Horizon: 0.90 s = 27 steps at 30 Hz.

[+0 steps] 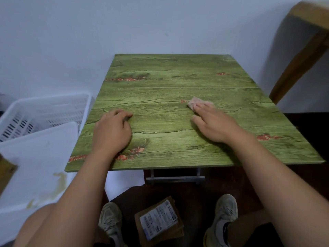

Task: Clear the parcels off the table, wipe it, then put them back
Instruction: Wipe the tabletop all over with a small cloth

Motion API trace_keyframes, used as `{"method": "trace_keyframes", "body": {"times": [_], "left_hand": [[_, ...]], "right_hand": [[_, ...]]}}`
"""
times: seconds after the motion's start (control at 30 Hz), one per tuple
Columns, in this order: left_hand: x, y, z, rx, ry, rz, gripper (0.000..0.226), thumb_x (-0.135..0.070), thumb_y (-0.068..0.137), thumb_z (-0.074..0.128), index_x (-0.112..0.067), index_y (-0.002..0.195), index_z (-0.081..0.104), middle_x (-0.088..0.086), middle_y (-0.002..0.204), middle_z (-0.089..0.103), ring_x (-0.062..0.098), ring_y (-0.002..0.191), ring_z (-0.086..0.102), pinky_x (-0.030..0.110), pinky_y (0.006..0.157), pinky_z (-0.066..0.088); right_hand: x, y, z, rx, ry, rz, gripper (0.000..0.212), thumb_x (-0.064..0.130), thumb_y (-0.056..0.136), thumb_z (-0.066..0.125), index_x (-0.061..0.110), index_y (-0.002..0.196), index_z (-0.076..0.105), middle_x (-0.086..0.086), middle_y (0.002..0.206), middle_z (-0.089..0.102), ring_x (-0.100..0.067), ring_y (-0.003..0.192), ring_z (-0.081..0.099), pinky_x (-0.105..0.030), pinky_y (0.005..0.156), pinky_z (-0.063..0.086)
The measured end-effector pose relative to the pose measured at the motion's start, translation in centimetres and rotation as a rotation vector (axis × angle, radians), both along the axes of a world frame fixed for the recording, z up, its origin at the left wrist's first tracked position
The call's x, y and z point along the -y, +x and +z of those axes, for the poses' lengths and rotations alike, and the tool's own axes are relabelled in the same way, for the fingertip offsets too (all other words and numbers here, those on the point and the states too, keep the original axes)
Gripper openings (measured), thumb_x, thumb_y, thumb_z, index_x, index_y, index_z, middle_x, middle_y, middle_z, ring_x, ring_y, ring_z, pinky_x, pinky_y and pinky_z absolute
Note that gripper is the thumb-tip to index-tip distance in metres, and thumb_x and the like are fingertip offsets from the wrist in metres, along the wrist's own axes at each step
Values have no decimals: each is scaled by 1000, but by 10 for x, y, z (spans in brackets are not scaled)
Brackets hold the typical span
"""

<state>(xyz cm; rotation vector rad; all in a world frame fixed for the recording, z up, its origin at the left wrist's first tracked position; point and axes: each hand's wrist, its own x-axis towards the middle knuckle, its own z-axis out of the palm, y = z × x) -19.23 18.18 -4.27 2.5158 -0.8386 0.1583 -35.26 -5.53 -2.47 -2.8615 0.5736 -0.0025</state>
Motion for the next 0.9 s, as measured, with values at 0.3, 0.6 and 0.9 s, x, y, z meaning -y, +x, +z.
{"method": "trace_keyframes", "body": {"times": [0.3, 0.6, 0.9], "left_hand": [[1, -4, 3, 24, 33, -13, 34, -15, 94, 46, -20, 123, 65, 5, 128, 60, 29, 118, 51, 44, 95, 44], [22, -25, 5, 5, -22, -85, 32, -16, 94, 48, -16, 120, 66, 6, 122, 63, 27, 114, 54, 37, 91, 45], [30, -33, 1, 6, -11, -149, 33, -17, 95, 49, -16, 125, 63, 3, 127, 61, 26, 118, 51, 37, 96, 42]], "right_hand": [[-86, -22, 19, -96, -40, 308, 62, 51, 101, 27, 28, 155, 10, 7, 163, 7, -12, 149, 4, -36, 117, 16], [-78, -29, 10, -62, -10, 268, 55, 45, 103, 24, 29, 155, 15, 10, 162, 11, -9, 149, 6, -38, 117, 24], [-4, -18, 9, -28, 41, 25, 54, 38, 103, 29, 22, 154, 24, 5, 162, 16, -13, 149, 10, -40, 119, 20]]}}
